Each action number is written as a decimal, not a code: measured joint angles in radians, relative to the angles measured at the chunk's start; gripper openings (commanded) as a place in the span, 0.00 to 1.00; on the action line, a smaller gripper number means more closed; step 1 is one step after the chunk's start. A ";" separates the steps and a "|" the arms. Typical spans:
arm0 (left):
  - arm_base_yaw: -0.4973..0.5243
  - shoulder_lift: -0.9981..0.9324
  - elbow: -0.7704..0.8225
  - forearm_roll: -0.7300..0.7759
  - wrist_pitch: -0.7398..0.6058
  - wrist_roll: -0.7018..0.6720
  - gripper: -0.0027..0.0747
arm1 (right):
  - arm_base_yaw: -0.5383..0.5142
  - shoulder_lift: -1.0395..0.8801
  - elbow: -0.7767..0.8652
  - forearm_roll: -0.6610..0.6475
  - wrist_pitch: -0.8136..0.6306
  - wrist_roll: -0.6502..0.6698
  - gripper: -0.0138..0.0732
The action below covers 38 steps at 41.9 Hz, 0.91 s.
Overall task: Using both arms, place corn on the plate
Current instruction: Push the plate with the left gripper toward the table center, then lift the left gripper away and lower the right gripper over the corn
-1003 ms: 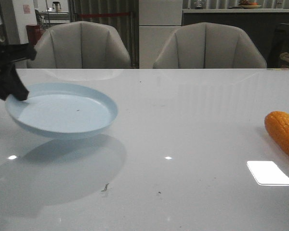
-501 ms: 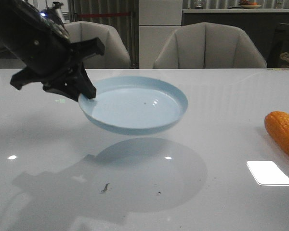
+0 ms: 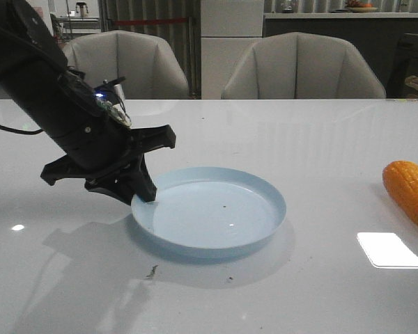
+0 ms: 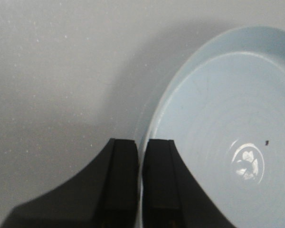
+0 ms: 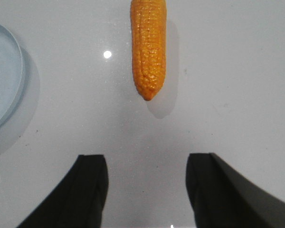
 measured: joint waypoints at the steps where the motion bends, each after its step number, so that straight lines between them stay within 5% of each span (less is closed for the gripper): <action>1: 0.000 0.000 -0.004 0.000 -0.005 0.000 0.40 | 0.000 0.000 0.000 0.000 0.000 0.000 0.72; 5: 0.000 0.000 -0.022 -0.001 -0.010 0.000 0.53 | 0.000 0.000 0.000 0.000 0.000 0.000 0.72; 13: 0.000 -0.007 -0.099 0.030 0.030 0.000 0.52 | 0.001 0.000 0.000 0.000 0.000 0.000 0.72; 21: 0.033 -0.124 -0.147 0.261 0.103 0.000 0.52 | 0.001 0.000 0.000 0.000 0.000 0.000 0.72; 38: 0.325 -0.651 -0.017 0.457 0.017 0.000 0.52 | 0.001 0.000 0.000 0.000 -0.006 0.000 0.72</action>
